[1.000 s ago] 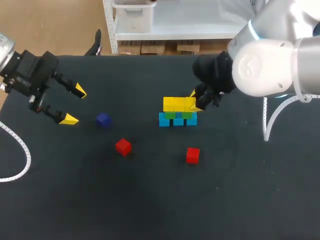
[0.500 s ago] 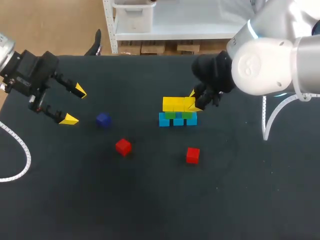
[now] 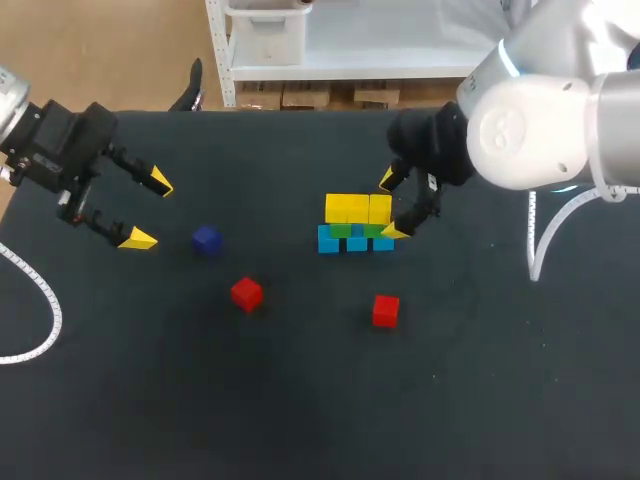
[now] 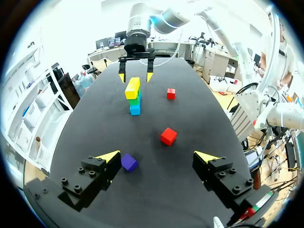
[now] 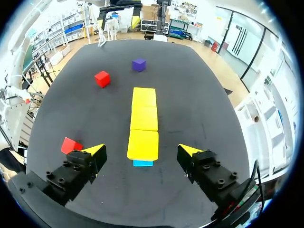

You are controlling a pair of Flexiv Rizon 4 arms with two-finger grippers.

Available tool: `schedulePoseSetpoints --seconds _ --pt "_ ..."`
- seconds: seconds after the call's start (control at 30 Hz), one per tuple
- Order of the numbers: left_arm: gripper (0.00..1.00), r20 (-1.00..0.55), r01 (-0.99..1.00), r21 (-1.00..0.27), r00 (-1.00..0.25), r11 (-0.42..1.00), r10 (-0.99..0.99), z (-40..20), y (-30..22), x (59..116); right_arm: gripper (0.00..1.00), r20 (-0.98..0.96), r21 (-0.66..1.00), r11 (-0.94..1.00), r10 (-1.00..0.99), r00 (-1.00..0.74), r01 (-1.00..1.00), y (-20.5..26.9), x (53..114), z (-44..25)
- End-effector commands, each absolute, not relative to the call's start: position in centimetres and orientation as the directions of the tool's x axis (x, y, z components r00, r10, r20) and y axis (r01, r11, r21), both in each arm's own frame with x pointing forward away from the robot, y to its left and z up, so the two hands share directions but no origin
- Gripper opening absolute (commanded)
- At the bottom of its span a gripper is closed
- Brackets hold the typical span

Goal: Place the blue cubes, place green cubes on the blue cubes, place the yellow cubes on the green cubes, then place the red cubes on the yellow cubes, and place purple cube on the red cubes.

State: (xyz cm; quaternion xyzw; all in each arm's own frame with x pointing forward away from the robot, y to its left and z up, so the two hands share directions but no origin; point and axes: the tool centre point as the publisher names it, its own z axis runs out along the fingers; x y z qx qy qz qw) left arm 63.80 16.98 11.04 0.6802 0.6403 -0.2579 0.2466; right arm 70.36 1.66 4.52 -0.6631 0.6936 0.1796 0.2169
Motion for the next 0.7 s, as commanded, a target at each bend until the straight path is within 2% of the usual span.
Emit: schedulePoseSetpoints --seconds 0.03,0.13,0.17,0.2,0.27,0.7 --pt "1.00 -0.669 0.998 0.007 0.051 -0.061 0.742 11.0 17.1 63.8 1.00 -0.541 -0.040 0.072 -0.840 -0.039 -0.997 0.8 70.0 4.8" --pt "1.00 -0.669 0.998 0.007 0.051 -0.061 0.742 11.0 17.1 63.8 1.00 -0.547 -0.040 0.087 -0.836 -0.051 -0.995 -0.1 69.9 5.1" --pt "1.00 -0.669 0.998 0.007 0.051 -0.061 0.742 11.0 17.1 63.8 0.95 -0.547 -0.038 0.091 -0.835 -0.055 -0.995 -0.4 69.8 5.1" --pt "1.00 -0.669 0.998 0.007 0.051 -0.061 0.742 11.0 17.1 63.8 0.48 -0.546 -0.038 0.099 -0.835 -0.062 -0.994 -0.8 69.8 5.1" --pt "1.00 -0.669 0.998 0.007 0.051 -0.061 0.742 11.0 17.1 63.8 0.00 -0.545 -0.037 0.105 -0.836 -0.068 -0.994 -1.4 69.8 4.9" --pt "1.00 -0.669 0.998 0.007 0.051 -0.061 0.742 11.0 17.1 63.8 0.00 -0.558 -0.046 0.097 -0.828 -0.055 -0.994 -1.8 70.0 4.5"
